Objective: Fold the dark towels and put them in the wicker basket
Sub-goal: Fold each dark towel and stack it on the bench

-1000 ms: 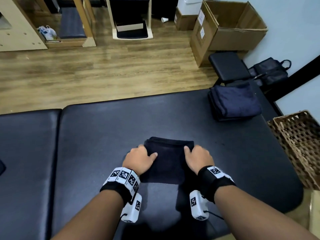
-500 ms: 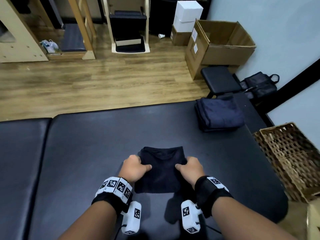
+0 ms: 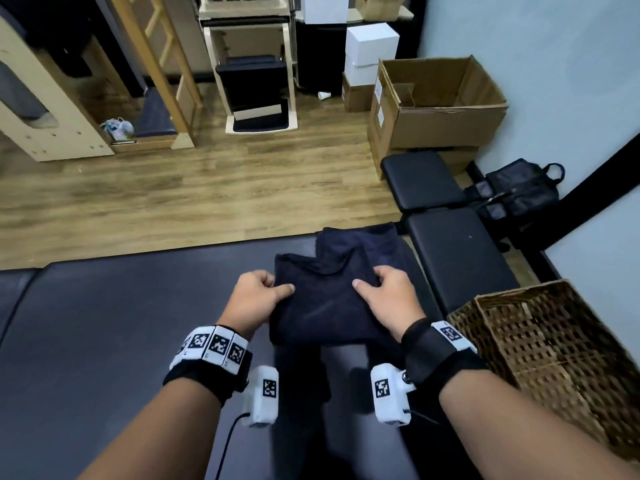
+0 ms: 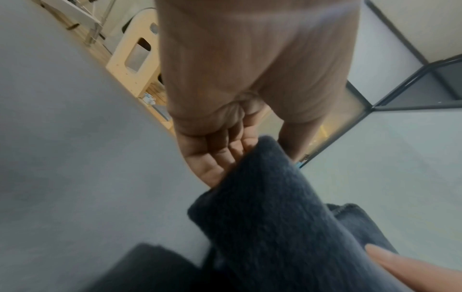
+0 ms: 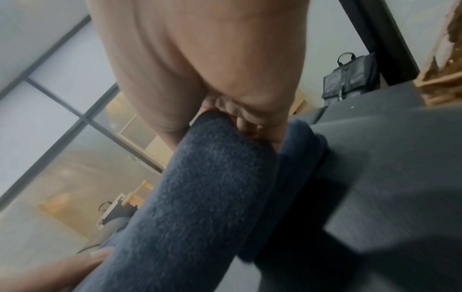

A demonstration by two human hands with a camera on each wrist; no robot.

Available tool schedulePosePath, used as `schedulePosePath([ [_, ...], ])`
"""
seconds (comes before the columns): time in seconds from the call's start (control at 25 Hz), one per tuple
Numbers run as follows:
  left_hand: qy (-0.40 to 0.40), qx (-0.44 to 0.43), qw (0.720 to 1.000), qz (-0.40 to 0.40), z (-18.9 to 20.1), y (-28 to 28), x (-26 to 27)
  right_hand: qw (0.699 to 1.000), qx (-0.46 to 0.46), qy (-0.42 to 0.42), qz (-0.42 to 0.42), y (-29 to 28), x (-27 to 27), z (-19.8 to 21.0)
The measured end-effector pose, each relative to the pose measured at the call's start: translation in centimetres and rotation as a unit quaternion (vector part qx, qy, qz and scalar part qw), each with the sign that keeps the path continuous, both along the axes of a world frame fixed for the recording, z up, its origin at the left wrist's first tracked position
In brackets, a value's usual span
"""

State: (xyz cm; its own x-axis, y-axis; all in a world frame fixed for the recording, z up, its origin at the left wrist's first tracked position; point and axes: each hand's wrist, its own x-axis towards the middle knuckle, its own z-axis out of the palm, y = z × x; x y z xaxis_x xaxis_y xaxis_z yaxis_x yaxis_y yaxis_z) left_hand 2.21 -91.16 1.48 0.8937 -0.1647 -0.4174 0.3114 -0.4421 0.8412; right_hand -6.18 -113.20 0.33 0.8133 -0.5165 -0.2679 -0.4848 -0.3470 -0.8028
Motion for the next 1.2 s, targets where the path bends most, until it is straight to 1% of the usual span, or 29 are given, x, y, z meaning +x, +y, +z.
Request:
schedulePosePath([
  [0.12,-0.045,-0.036,0.998,0.026,1.5,-5.5,1.9,0.999,-0.002,-0.032,-0.028,-5.3,3.0,0.7],
  [0.2,-0.037,-0.046,0.997,0.05,1.0,-8.2,3.3,0.999,-0.009,-0.026,-0.045,-8.2,4.5,0.7],
  [0.24,-0.023,-0.025,0.998,0.054,0.4,-9.2,3.6,0.999,-0.026,-0.002,-0.037,-9.2,4.9,0.6],
  [0.28,-0.024,0.023,0.999,0.039,-0.4,-10.0,3.8,0.998,-0.059,0.031,-0.018,-9.8,5.0,0.5],
  [0.32,-0.054,0.1,0.994,-0.006,-1.0,-10.8,3.6,0.992,-0.111,0.061,0.013,-10.2,4.9,0.2],
  [0.36,-0.104,0.177,0.976,-0.069,-1.5,-11.4,3.3,0.983,-0.165,0.063,0.052,-10.2,4.5,-0.3],
  [0.4,-0.162,0.233,0.949,-0.137,-1.8,-12.1,2.8,0.971,-0.216,0.041,0.096,-9.9,4.0,-0.7],
  [0.44,-0.197,0.266,0.921,-0.203,-1.9,-12.7,2.5,0.956,-0.253,0.008,0.145,-9.4,3.6,-1.1],
  [0.48,-0.19,0.286,0.904,-0.256,-1.9,-13.3,2.5,0.944,-0.267,-0.005,0.195,-9.1,3.4,-1.5],
  [0.52,-0.15,0.305,0.893,-0.295,-2.0,-13.9,2.7,0.937,-0.26,0.011,0.235,-9.0,3.6,-1.9],
  [0.56,-0.105,0.327,0.883,-0.321,-1.9,-14.3,3.2,0.933,-0.242,0.052,0.261,-9.0,3.9,-2.1],
  [0.64,-0.046,0.364,0.867,-0.337,-2.0,-14.7,4.1,0.928,-0.197,0.152,0.277,-9.1,4.8,-2.2],
  [0.72,-0.018,0.381,0.859,-0.342,-2.1,-14.5,5.0,0.917,-0.173,0.215,0.289,-9.3,5.8,-1.8],
  [0.8,-0.006,0.373,0.867,-0.329,-2.2,-13.8,5.5,0.91,-0.159,0.249,0.291,-9.5,6.6,-1.4],
  [0.84,-0.012,0.363,0.877,-0.316,-2.2,-13.2,5.4,0.907,-0.156,0.262,0.29,-9.6,6.9,-1.3],
  [0.92,-0.039,0.319,0.909,-0.267,-2.1,-11.2,4.5,0.904,-0.161,0.272,0.288,-9.4,7.0,-0.9],
  [1.0,-0.031,0.262,0.941,-0.21,-2.1,-8.7,3.1,0.9,-0.186,0.274,0.284,-9.0,6.7,-0.7],
  [1.12,-0.021,0.225,0.964,-0.139,-2.7,-4.3,0.1,0.891,-0.263,0.256,0.266,-7.4,5.2,-0.3],
  [1.2,0.0,0.167,0.983,-0.081,-3.0,-1.2,-2.6,0.879,-0.342,0.201,0.265,-5.7,3.3,-0.3],
])
